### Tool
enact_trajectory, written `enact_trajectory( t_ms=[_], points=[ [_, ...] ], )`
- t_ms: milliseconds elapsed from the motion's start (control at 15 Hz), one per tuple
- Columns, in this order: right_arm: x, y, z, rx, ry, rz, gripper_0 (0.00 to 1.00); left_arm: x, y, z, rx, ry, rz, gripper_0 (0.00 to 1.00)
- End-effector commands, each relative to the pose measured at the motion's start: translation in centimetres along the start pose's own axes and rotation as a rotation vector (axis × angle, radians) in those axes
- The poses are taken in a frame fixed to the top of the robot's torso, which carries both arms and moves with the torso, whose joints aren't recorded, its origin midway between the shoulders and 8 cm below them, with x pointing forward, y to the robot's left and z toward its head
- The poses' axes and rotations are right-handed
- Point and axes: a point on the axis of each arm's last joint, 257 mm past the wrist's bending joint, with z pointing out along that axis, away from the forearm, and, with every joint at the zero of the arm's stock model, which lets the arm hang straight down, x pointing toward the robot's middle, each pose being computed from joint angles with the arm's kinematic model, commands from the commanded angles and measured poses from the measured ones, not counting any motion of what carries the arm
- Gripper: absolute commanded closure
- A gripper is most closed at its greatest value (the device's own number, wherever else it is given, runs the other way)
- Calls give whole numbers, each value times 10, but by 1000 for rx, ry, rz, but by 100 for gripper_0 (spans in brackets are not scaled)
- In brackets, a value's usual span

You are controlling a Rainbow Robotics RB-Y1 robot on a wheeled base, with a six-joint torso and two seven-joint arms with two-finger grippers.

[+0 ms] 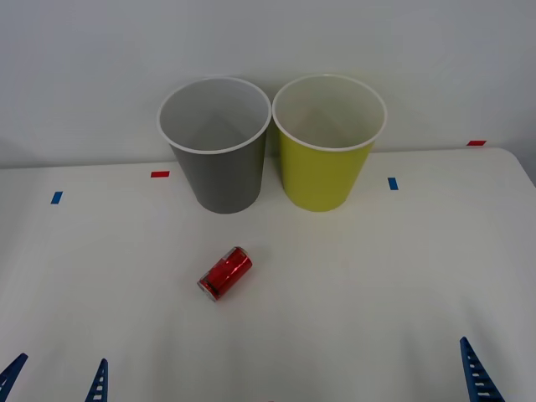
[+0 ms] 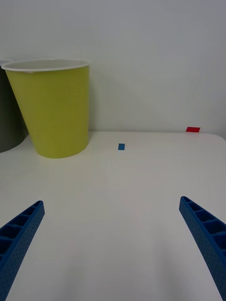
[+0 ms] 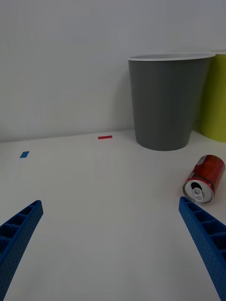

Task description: Put cans in the gray bin and PET bottles in the light green bin.

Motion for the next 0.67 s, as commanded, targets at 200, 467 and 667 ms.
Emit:
enact_trajectory(
  t_ms=[200,467,667],
  points=[
    [0,0,0,0,0,0,0,13,-6,25,121,60,40,0],
    [0,0,0,0,0,0,0,16,-27,48,259,130,115,0],
    [0,0,0,0,0,0,0,20,-48,63,356,226,185,0]
  ],
)
